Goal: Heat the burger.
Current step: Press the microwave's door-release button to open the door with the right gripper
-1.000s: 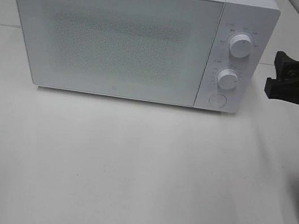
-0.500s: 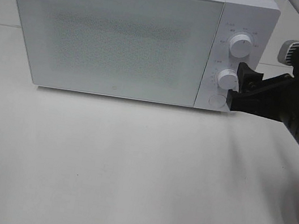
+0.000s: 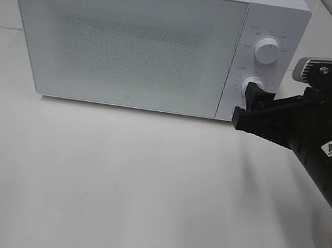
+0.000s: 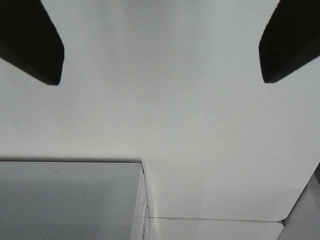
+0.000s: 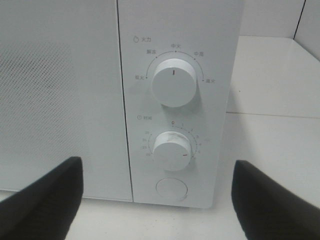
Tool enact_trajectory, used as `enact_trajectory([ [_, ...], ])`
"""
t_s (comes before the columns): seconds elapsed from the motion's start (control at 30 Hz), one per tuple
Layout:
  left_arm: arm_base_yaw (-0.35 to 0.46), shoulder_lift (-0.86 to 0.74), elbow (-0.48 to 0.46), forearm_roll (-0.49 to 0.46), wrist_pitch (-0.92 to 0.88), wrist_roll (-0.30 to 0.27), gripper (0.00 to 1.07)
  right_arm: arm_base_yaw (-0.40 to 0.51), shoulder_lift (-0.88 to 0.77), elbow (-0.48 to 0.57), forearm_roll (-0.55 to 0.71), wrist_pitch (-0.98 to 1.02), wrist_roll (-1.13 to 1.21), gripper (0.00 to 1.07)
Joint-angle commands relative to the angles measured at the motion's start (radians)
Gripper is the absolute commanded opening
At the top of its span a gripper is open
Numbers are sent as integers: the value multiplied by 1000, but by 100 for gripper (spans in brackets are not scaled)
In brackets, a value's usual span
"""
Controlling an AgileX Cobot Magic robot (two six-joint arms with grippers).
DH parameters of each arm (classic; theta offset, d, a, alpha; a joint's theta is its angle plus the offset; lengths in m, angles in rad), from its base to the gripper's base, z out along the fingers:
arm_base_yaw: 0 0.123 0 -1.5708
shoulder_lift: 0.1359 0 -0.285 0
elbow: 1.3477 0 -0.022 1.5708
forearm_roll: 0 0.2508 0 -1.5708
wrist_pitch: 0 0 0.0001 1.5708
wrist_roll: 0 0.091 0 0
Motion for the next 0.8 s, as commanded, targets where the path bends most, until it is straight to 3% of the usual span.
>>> enact_trajectory([
  [0.03,3,-13,1,-2,-14,-7,98,3,-2,2,-2,-9,177,69],
  [0.17,3,-13,1,-2,-14,-7,98,3,-2,2,-2,-5,516,60],
  [0.3,3,-13,1,-2,-14,-7,98,3,-2,2,-2,22,709,51],
  [0.4,3,-13,1,-2,-14,-7,98,3,-2,2,-3,94,965,37],
  [0.43,3,-13,1,-2,-14,-7,98,3,-2,2,-3,94,965,37],
  [0.47,3,-13,1,-2,-14,-7,98,3,-2,2,-3,107,1044,27],
  [0.5,3,-13,1,-2,-14,-7,98,3,-2,2,-3,107,1044,27],
  [0.67,3,-13,1,-2,-14,-7,98,3,-2,2,-1,103,1183,2],
  [0.8,3,-13,1,-2,-14,-7,98,1,-2,2,1,109,1227,0],
])
